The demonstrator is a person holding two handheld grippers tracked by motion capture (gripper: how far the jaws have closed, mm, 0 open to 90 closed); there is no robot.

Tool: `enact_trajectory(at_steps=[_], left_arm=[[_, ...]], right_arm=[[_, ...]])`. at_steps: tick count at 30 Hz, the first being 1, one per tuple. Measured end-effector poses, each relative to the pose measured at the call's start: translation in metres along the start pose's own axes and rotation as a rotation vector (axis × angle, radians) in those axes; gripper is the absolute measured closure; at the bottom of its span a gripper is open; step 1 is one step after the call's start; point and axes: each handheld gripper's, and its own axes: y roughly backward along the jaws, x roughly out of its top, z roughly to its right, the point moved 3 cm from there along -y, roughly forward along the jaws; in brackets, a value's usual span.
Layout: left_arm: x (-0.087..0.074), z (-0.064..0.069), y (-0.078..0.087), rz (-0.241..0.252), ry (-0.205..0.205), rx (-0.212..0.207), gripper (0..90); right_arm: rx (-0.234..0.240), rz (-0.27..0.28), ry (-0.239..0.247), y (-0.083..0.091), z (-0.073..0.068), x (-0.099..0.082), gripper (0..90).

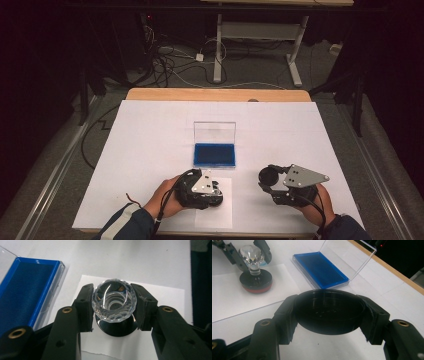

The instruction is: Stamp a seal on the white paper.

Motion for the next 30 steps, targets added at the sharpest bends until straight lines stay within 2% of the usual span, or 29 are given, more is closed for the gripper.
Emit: enact_trajectory(at_steps=[1, 9, 19, 23, 26, 30], left_arm=[[-0.0011, 0.0009, -0.0018, -0.002, 0.002, -0.015, 54.5], [-0.0053, 0.0032, -0.0029, 0.024, 0.003, -0.001, 54.6], [-0.0091, 0.0026, -0.0051, 0.060, 0.028, -0.009, 54.6], [-0.0093, 0.0038, -0.0052, 0.061, 0.024, -0.001, 54.6], [-0.0093, 0.0057, -0.0051, 0.057, 0.006, 0.018, 54.6], [-0.0097, 0.0060, -0.0049, 0.057, 0.005, 0.020, 54.7]], right_arm=[[0.001, -0.001, -0.001, -0.0001, -0.0001, -0.0001, 38.6], [0.005, -0.006, 0.003, -0.0009, -0.0007, -0.0005, 38.6], [0.012, -0.014, 0.008, -0.0015, -0.0021, -0.0007, 38.6], [0.013, -0.014, 0.009, -0.0015, -0.0022, -0.0007, 38.6], [0.015, -0.017, 0.011, -0.0017, -0.0025, -0.0008, 38.6], [0.016, -0.018, 0.012, -0.0019, -0.0024, -0.0011, 38.6]])
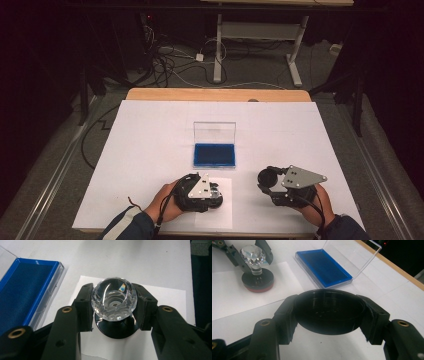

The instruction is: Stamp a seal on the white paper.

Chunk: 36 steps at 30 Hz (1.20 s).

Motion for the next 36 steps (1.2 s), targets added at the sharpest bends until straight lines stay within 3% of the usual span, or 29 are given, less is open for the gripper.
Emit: enact_trajectory(at_steps=[18, 36], left_arm=[[-0.0031, -0.0010, -0.0010, 0.025, 0.024, -0.012, 54.6], [-0.0008, -0.0018, -0.0001, -0.001, 0.028, -0.023, 54.6]], right_arm=[[0.004, -0.006, -0.004, -0.0007, -0.0007, -0.0007, 38.6], [0.008, -0.006, -0.004, -0.0004, -0.0011, -0.0003, 38.6]])
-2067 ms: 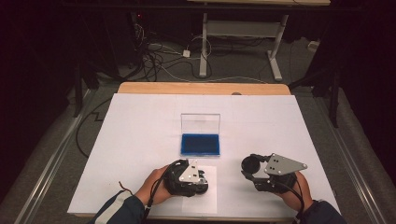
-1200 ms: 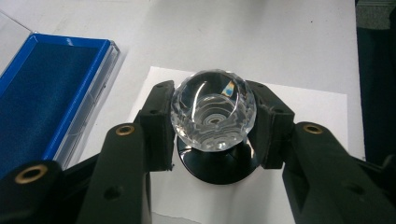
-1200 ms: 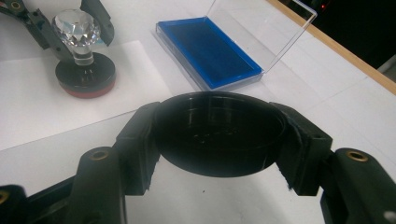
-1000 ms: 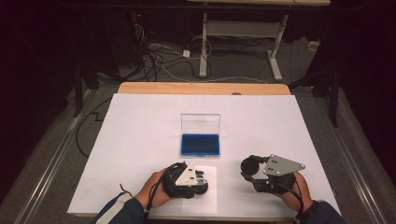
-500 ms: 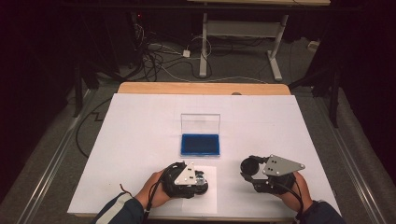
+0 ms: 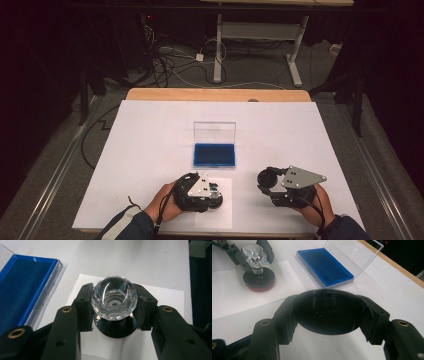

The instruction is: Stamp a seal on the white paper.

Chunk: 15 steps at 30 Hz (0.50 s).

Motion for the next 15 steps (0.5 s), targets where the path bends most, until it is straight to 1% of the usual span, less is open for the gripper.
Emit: enact_trajectory(at_steps=[2, 3, 7, 9, 10, 11, 12, 15], left_arm=[[0.000, -0.001, 0.000, 0.004, 0.013, -0.009, 54.6], [0.000, -0.002, 0.001, -0.001, 0.006, -0.009, 54.6], [0.003, -0.003, 0.002, -0.014, 0.009, -0.004, 54.6], [0.004, -0.007, 0.007, -0.002, 0.023, -0.003, 54.7], [0.005, -0.009, 0.010, 0.001, 0.024, 0.003, 54.6], [0.007, -0.011, 0.014, 0.011, 0.026, 0.018, 54.6], [0.009, -0.013, 0.017, 0.027, 0.033, 0.020, 54.6], [0.013, -0.017, 0.025, 0.046, 0.032, 0.042, 54.6]], right_arm=[[0.001, -0.001, 0.002, 0.000, 0.000, 0.000, 38.6], [0.001, -0.001, 0.001, 0.000, 0.000, 0.000, 38.6], [-0.001, 0.004, -0.002, 0.001, 0.001, 0.000, 38.6], [-0.003, 0.003, -0.005, 0.001, 0.002, 0.000, 38.6], [-0.002, 0.003, -0.005, 0.001, 0.002, 0.000, 38.6], [-0.003, 0.003, -0.004, 0.001, 0.002, 0.000, 38.6], [-0.003, 0.003, -0.004, 0.001, 0.002, 0.000, 38.6], [-0.005, 0.004, -0.007, 0.001, 0.002, 0.000, 38.6]])
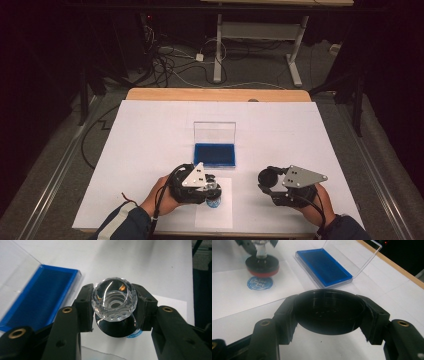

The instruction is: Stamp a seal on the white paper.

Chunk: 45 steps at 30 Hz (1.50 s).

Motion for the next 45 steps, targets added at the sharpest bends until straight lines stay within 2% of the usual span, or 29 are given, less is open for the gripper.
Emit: enact_trajectory(at_steps=[2, 10, 18, 26, 37, 45], left_arm=[[0.002, -0.001, 0.003, 0.004, -0.005, 0.013, 54.6], [0.003, -0.009, 0.012, 0.051, 0.023, 0.041, 54.5], [0.003, -0.012, 0.019, 0.085, 0.044, 0.049, 54.5], [0.001, -0.017, 0.032, 0.127, 0.066, 0.081, 54.5], [-0.009, -0.026, 0.041, 0.139, 0.110, 0.106, 54.5], [-0.012, -0.028, 0.045, 0.129, 0.098, 0.122, 54.5]], right_arm=[[0.000, 0.000, 0.002, 0.000, 0.000, 0.000, 38.6], [0.001, 0.002, 0.002, 0.000, 0.000, 0.000, 38.6], [0.003, 0.003, 0.004, -0.001, 0.000, 0.000, 38.6], [0.003, 0.005, 0.010, 0.000, -0.001, 0.001, 38.6], [0.015, 0.008, 0.004, -0.004, 0.001, 0.002, 38.6], [0.017, 0.006, 0.006, -0.004, 0.000, 0.002, 38.6]])
